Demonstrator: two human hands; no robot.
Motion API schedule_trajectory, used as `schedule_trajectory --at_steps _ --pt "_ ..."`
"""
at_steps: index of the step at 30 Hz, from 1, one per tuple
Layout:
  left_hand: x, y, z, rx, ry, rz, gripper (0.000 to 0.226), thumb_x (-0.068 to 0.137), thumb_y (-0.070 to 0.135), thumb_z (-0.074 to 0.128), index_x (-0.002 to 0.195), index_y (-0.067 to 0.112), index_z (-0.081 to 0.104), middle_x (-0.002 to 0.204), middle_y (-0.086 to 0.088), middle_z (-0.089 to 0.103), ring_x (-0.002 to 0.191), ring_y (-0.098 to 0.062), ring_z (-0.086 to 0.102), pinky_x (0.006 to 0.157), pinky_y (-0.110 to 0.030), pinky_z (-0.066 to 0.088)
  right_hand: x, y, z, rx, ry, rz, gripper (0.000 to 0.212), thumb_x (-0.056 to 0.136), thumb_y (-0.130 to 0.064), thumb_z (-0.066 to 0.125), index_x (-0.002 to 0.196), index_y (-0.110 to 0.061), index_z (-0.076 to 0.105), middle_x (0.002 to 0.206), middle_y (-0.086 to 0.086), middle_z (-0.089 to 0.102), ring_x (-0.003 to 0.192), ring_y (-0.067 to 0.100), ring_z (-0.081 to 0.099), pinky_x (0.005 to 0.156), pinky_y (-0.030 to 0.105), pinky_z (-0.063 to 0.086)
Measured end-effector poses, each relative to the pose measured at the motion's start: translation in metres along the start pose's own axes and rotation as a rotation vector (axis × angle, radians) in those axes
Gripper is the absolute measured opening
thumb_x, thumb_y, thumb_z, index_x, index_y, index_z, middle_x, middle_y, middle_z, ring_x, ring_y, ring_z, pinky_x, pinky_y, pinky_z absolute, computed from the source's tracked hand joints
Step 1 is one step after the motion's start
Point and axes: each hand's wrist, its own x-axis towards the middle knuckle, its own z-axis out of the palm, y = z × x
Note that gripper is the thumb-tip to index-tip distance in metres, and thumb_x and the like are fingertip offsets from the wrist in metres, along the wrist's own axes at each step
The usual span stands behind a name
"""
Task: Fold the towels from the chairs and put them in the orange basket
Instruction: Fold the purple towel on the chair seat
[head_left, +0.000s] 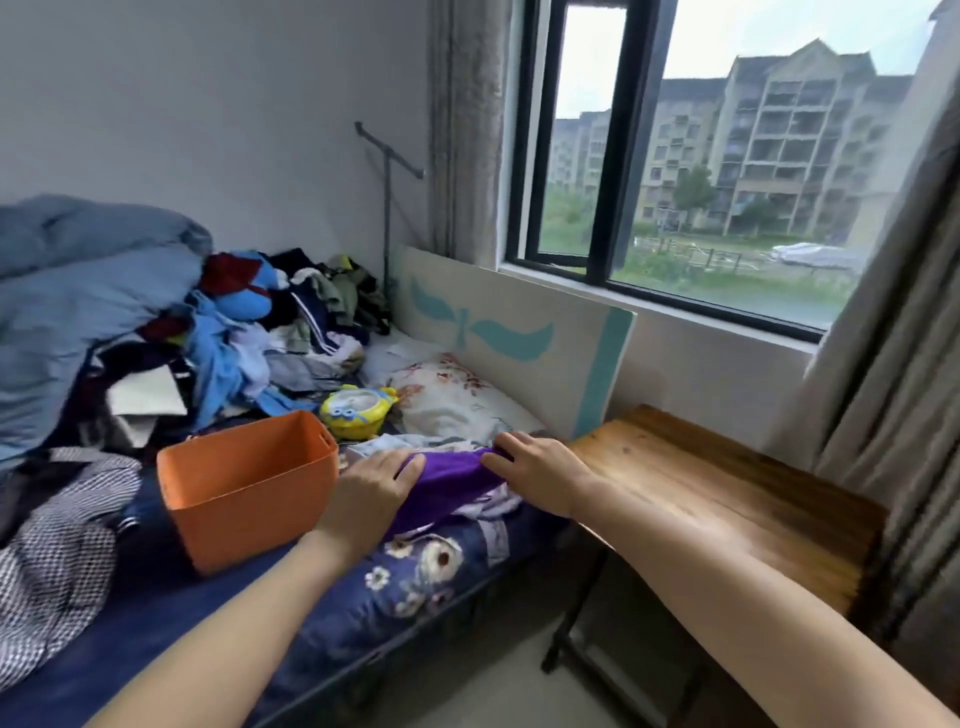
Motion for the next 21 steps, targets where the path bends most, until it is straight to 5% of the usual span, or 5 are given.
schedule_trajectory --at_steps 4,7,10,15,21 --pt "-0.062 -0.061 -0.031 0.077 -0.038 -0.14 0.032 0.071 0.012 0.041 0.102 0.012 0.05 0.086 -0.01 0.071 0.072 -0.024 0.07 0.057 -0.027 0.056 0.082 -0.051 0.025 0.091 0.072 -0.148 0.025 0.073 -0.013 0.039 0.097 -0.014 0.048 0.077 0.008 0.06 0.061 0.023 0.058 0.037 0.025 0.044" --pt "-0.106 -0.093 -0.045 0.147 -0.079 -0.221 0.033 0.07 0.01 0.043 0.096 0.009 0.063 0.084 -0.011 0.071 0.071 -0.024 0.07 0.056 -0.028 0.056 0.126 -0.091 0.041 0.191 0.144 -0.24 0.022 0.073 -0.013 0.039 0.091 -0.013 0.053 0.077 0.009 0.061 0.06 0.023 0.058 0.04 0.025 0.044" --pt "-0.137 -0.114 -0.048 0.171 -0.126 -0.29 0.033 0.07 0.009 0.042 0.101 0.011 0.054 0.085 -0.01 0.071 0.071 -0.023 0.069 0.057 -0.027 0.055 0.155 -0.115 0.063 0.201 0.163 -0.297 0.02 0.075 -0.014 0.041 0.092 -0.015 0.052 0.08 0.008 0.062 0.066 0.024 0.06 0.047 0.028 0.044" --pt "-0.156 -0.154 -0.032 0.168 -0.247 -0.361 0.033 0.069 0.006 0.041 0.101 0.012 0.05 0.083 -0.008 0.07 0.069 -0.021 0.068 0.055 -0.025 0.054 0.192 -0.129 0.121 0.343 0.126 -0.299 0.029 0.07 -0.009 0.058 0.096 -0.015 0.045 0.078 0.006 0.056 0.062 0.023 0.056 0.037 0.027 0.042" --pt "-0.159 -0.189 -0.007 0.229 -0.293 -0.378 0.033 0.068 0.002 0.039 0.097 0.01 0.053 0.08 -0.007 0.069 0.066 -0.02 0.067 0.053 -0.024 0.054 0.224 -0.134 0.177 0.367 0.111 -0.346 0.02 0.073 -0.018 0.04 0.092 -0.017 0.045 0.074 0.003 0.056 0.06 0.019 0.056 0.035 0.023 0.034"
